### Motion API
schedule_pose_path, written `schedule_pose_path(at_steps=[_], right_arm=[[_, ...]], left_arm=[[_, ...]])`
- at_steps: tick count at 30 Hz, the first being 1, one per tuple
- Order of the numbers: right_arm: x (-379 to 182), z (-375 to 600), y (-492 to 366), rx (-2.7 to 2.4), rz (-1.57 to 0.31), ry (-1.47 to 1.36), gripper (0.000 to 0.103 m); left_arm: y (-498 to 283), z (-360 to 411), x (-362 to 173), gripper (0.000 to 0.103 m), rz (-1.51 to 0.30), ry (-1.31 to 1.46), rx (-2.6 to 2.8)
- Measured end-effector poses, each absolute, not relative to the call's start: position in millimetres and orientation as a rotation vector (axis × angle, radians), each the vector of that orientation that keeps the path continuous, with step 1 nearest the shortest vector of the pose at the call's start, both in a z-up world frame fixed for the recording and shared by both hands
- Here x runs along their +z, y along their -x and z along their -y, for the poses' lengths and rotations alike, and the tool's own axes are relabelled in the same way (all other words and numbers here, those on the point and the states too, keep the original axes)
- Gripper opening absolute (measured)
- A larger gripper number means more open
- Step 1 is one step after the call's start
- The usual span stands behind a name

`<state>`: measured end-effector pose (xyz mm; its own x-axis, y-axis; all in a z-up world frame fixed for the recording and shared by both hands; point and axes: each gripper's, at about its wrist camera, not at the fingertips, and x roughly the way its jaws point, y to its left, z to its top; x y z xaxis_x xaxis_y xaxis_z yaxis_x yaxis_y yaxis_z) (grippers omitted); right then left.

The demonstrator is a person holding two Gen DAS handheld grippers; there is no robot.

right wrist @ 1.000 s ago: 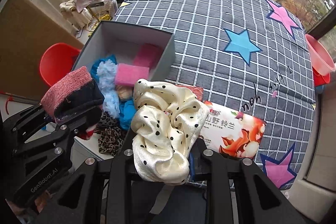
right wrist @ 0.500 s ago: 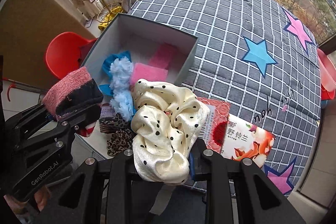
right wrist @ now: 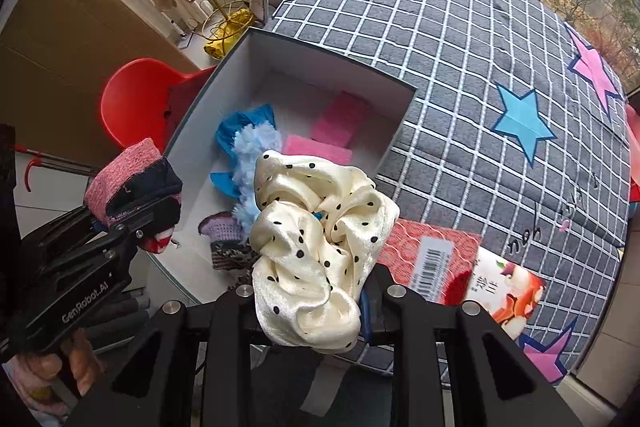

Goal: Organize soft objects
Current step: 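Carry the pink sock and scrunchie with both tools over the white box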

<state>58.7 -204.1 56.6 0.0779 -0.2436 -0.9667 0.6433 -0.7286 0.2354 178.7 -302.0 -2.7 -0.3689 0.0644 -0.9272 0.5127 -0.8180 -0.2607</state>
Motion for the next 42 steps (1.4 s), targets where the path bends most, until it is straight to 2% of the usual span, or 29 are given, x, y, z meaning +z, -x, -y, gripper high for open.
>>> schedule_pose_path(at_steps=[23, 42], right_arm=[[39, 225, -9, -1.711, -0.278, -1.765, 0.029], [28, 228, 0, -1.673, -0.247, -1.825, 0.029]], left_arm=[[-98, 307, -13, 0.031, -0.645, -1.639, -2.247], [-81, 309, -28, 0.032, -0.633, -1.668, -2.209]])
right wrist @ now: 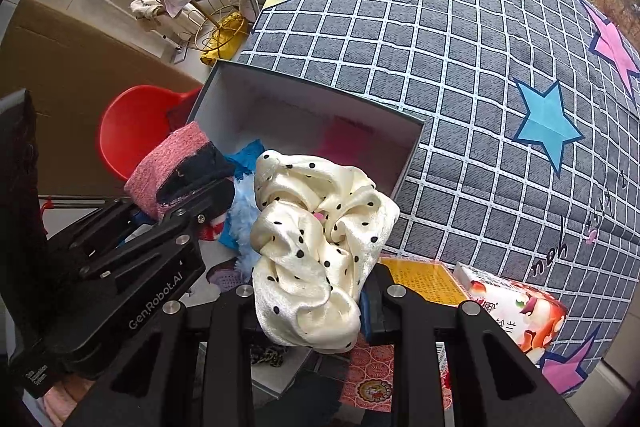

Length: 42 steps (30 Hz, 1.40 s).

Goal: Organize soft objects
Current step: 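Carry the pink sock and scrunchie with both tools over the white box, then open both tools to drop the pink sock and scrunchie into the box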

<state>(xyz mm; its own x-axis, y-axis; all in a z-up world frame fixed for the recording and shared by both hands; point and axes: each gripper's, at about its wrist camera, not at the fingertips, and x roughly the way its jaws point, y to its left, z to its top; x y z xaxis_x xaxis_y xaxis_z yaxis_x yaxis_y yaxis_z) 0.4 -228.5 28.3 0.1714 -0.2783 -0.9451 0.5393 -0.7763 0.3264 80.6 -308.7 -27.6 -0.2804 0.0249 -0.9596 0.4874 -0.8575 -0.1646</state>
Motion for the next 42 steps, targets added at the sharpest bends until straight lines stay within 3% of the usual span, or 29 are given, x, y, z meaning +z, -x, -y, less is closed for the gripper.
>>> schedule_pose_path(at_steps=[11, 17, 24, 30, 31, 32, 34, 38, 42], right_arm=[[23, 232, 3, -1.666, -0.238, -1.842, 0.029], [19, 236, 6, -1.666, -0.236, -1.848, 0.029], [14, 238, 10, -1.666, -0.249, -1.860, 0.031], [12, 238, 13, -1.672, -0.256, -1.866, 0.034], [11, 238, 13, -1.669, -0.256, -1.867, 0.037], [11, 238, 13, -1.667, -0.256, -1.866, 0.049], [12, 238, 13, -1.667, -0.258, -1.859, 0.061], [18, 235, 15, -1.703, -0.267, -1.835, 0.098], [24, 230, 16, -1.707, -0.247, -1.816, 0.102]], left_arm=[[-76, 311, -33, 0.034, -0.607, -1.682, -2.187], [-75, 314, -34, 0.041, -0.590, -1.673, -2.177], [-72, 315, -34, 0.053, -0.560, -1.682, -2.186], [-64, 320, -42, 0.076, -0.484, -1.734, -2.081], [-63, 320, -43, 0.082, -0.461, -1.740, -2.056], [-61, 322, -45, 0.084, -0.425, -1.752, -2.016], [-58, 326, -49, 0.086, -0.394, -1.781, -1.956], [-64, 341, -48, 0.085, -0.614, -1.755, -2.016], [-69, 347, -45, 0.086, -0.669, -1.723, -2.038]])
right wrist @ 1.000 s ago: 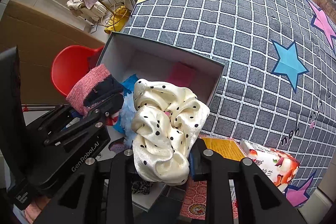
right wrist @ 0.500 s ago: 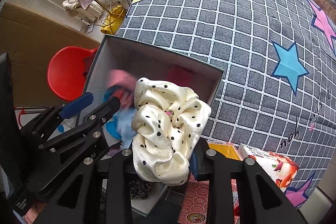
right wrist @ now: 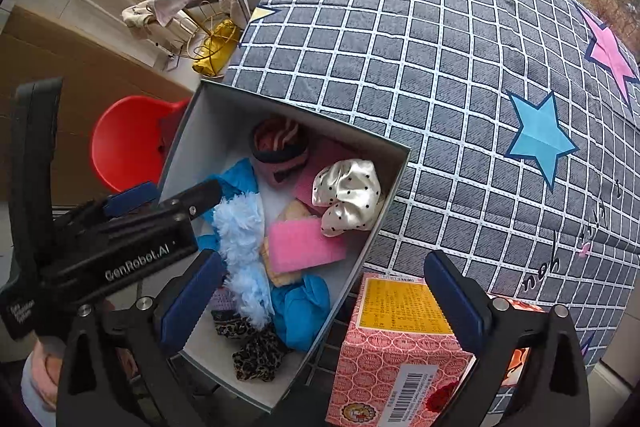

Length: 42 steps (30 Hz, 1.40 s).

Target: Organize soft objects

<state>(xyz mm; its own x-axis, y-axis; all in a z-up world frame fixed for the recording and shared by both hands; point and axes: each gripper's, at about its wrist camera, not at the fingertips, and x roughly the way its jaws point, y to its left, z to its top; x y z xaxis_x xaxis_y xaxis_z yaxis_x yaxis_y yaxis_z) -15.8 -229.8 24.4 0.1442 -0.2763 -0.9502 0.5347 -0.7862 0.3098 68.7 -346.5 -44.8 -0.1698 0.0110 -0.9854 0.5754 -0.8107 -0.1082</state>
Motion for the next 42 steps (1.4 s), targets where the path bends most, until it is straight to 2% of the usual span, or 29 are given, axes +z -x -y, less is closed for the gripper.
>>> schedule_pose_path(at_steps=[11, 36, 42], right_arm=[[33, 231, 8, -1.694, -0.254, -1.814, 0.102], [50, 221, -16, -1.710, -0.288, -1.810, 0.102], [52, 216, -25, -1.698, -0.295, -1.805, 0.102]], left_arm=[[-75, 342, -41, 0.086, -0.665, -1.705, -2.049], [-129, 302, -27, 0.086, -0.492, -1.752, -2.038], [-147, 294, -26, 0.086, -0.521, -1.768, -2.039]])
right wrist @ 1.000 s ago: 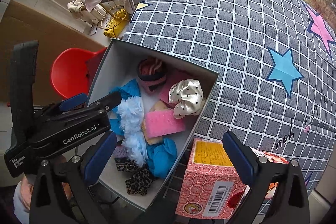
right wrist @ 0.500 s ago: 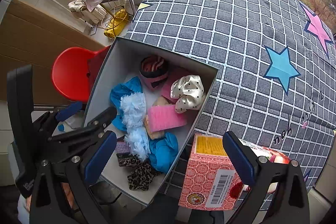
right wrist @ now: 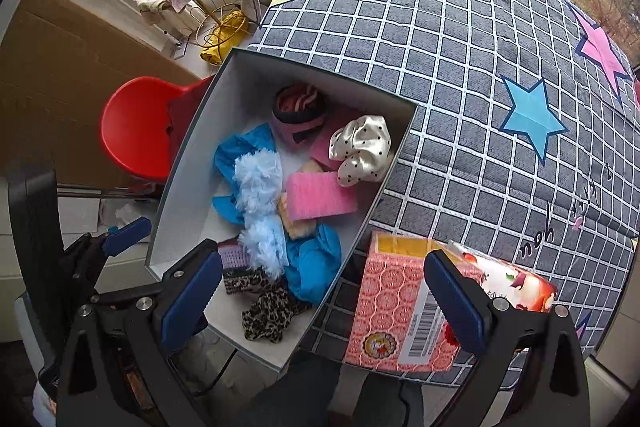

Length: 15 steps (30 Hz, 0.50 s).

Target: Organize soft objects

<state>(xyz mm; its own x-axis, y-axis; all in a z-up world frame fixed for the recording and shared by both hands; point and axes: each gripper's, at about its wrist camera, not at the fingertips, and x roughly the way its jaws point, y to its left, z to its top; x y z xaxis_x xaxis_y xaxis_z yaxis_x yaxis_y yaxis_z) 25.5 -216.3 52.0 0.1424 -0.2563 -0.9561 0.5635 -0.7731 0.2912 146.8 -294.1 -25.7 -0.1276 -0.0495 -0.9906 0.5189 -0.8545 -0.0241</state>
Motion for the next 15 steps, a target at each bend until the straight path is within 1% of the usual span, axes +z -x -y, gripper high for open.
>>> schedule_pose_path(at_steps=[15], right_arm=[[65, 214, -36, -1.734, -0.342, -1.766, 0.102]], left_arm=[[-163, 279, -28, 0.086, -0.493, -1.803, -2.032]])
